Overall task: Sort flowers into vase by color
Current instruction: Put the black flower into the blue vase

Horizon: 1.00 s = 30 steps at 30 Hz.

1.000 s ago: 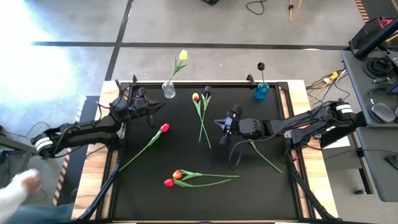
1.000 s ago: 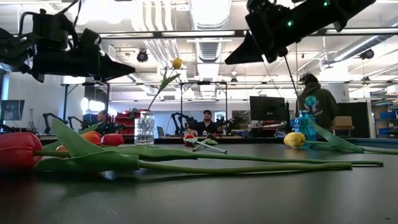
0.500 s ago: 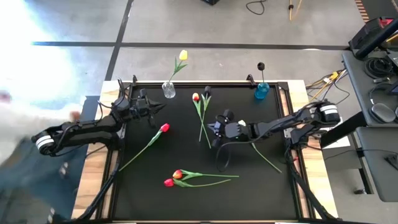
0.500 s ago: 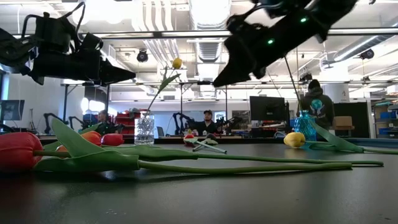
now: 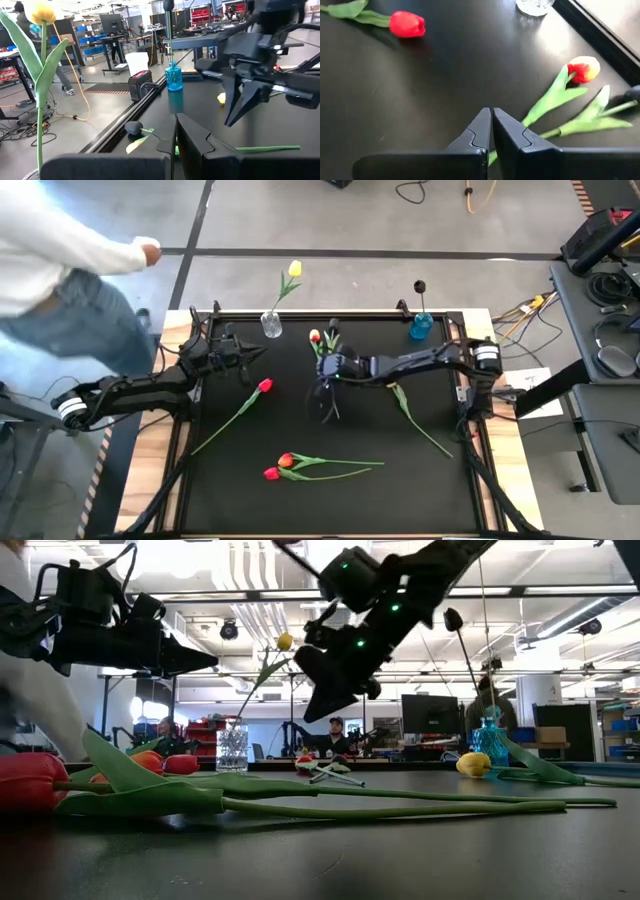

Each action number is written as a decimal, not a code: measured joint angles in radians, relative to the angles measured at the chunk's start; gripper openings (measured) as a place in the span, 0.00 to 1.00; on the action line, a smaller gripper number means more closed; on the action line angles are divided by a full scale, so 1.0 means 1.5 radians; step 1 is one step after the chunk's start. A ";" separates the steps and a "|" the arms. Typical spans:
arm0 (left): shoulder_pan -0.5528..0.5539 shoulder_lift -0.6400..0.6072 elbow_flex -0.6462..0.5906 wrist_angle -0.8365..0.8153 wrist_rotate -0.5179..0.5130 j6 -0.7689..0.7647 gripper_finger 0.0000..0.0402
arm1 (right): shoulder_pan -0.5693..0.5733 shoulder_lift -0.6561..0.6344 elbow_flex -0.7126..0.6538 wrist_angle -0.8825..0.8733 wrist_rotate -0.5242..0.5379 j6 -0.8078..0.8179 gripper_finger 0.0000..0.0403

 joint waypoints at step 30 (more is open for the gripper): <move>0.000 0.000 -0.001 0.000 0.000 0.012 0.00 | 0.014 -0.005 -0.114 0.175 -0.028 0.021 0.03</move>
